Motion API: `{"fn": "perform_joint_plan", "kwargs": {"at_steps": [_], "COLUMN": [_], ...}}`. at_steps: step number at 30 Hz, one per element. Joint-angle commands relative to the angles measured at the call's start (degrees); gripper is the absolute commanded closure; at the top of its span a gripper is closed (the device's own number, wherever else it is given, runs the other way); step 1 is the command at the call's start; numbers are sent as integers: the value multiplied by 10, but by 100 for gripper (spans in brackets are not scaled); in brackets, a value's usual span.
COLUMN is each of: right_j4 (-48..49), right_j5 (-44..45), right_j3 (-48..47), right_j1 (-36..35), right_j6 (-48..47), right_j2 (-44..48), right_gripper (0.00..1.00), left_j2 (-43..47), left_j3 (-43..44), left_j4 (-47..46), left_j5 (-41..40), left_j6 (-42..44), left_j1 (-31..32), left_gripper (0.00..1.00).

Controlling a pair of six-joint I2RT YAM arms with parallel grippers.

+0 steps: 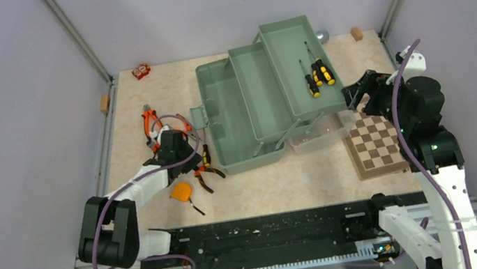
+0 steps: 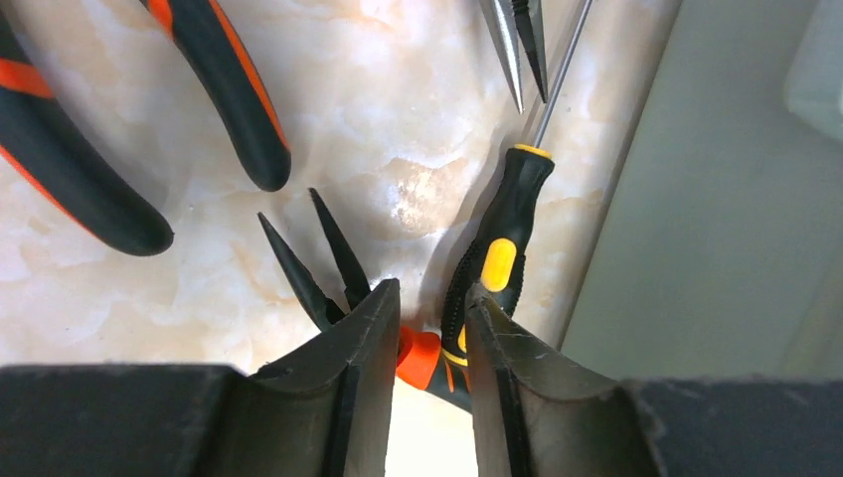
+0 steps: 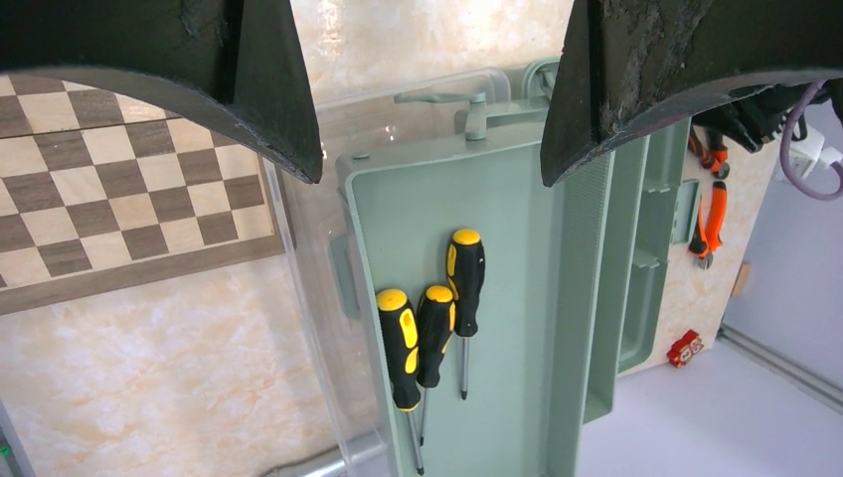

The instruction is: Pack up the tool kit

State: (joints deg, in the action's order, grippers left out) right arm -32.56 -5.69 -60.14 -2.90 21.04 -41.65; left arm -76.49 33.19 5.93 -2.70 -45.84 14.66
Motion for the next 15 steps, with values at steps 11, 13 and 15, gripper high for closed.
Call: {"fn": "perform_joint_plan", "kwargs": {"at_steps": [11,13,15], "right_j4": [31,30,31], "right_j5": [1,2,2], "right_j3": [-15,-15,-15], "right_j1": [-4,-4,-4], "right_j6": [0,-1,-1], "right_j2": [-4,-4,-5], "right_gripper": [20,20,20], "left_j2": [35,29,16], "left_j3": [79,84,90], "left_j4": [43,40,39], "left_j5": [-12,-10,-4], "left_j6": [76,82,85], "left_j1": [6,8,10], "left_gripper": [51,51,51]}}
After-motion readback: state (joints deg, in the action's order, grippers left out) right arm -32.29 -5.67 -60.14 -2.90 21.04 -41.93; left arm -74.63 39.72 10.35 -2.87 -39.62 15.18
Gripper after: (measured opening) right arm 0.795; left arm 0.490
